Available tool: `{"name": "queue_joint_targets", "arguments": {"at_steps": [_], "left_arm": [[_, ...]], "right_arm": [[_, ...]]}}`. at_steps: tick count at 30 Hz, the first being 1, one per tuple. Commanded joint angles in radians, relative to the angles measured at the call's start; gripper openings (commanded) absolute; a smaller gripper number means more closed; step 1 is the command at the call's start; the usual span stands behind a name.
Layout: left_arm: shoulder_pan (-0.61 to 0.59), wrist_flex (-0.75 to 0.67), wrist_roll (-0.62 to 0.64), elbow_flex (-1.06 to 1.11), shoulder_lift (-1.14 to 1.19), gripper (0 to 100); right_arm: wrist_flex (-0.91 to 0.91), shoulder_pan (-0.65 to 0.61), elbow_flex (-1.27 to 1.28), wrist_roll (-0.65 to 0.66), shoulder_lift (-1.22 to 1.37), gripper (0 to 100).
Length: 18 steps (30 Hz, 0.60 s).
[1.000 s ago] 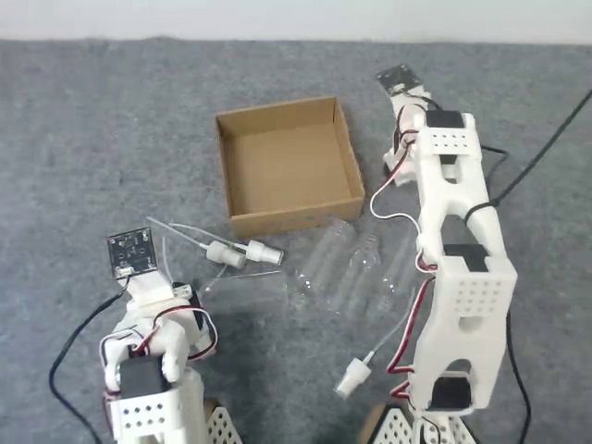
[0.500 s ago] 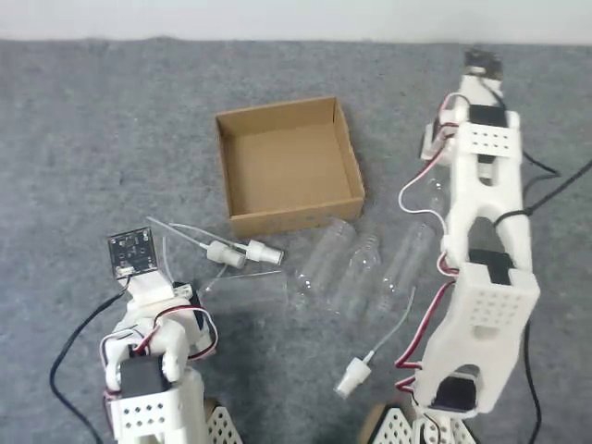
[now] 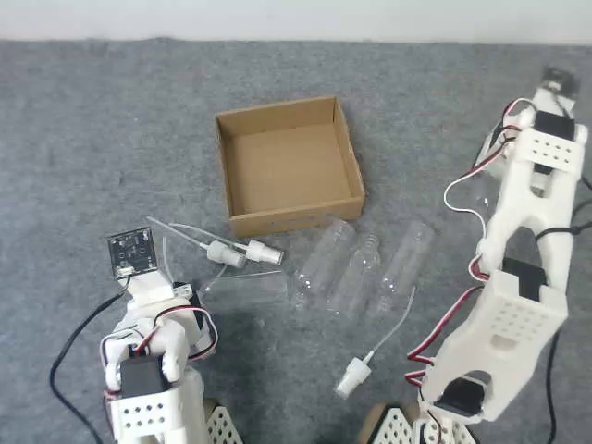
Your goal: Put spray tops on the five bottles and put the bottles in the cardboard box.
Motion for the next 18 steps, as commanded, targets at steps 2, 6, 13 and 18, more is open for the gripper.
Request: {"name": "queue_joint_targets", "arguments": {"at_steps": [2, 6, 13, 18], "left_arm": [[-0.002, 0.005, -0.006, -0.013, -0.018, 1], [-0.002, 0.005, -0.006, -0.013, -0.018, 1], [-0.002, 0.005, -0.006, -0.013, -0.018, 1], [-0.002, 0.005, -0.006, -0.013, -0.018, 1]], "right_arm": [[0.254, 0.01, -0.058, -0.017, -0.093, 0.7], [0.381, 0.01, -0.058, -0.035, -0.087, 0.7], [0.456, 0.045, -0.058, -0.322, -0.094, 0.7], [0.46, 0.088, -0.058, -0.493, -0.096, 0.7]]}}
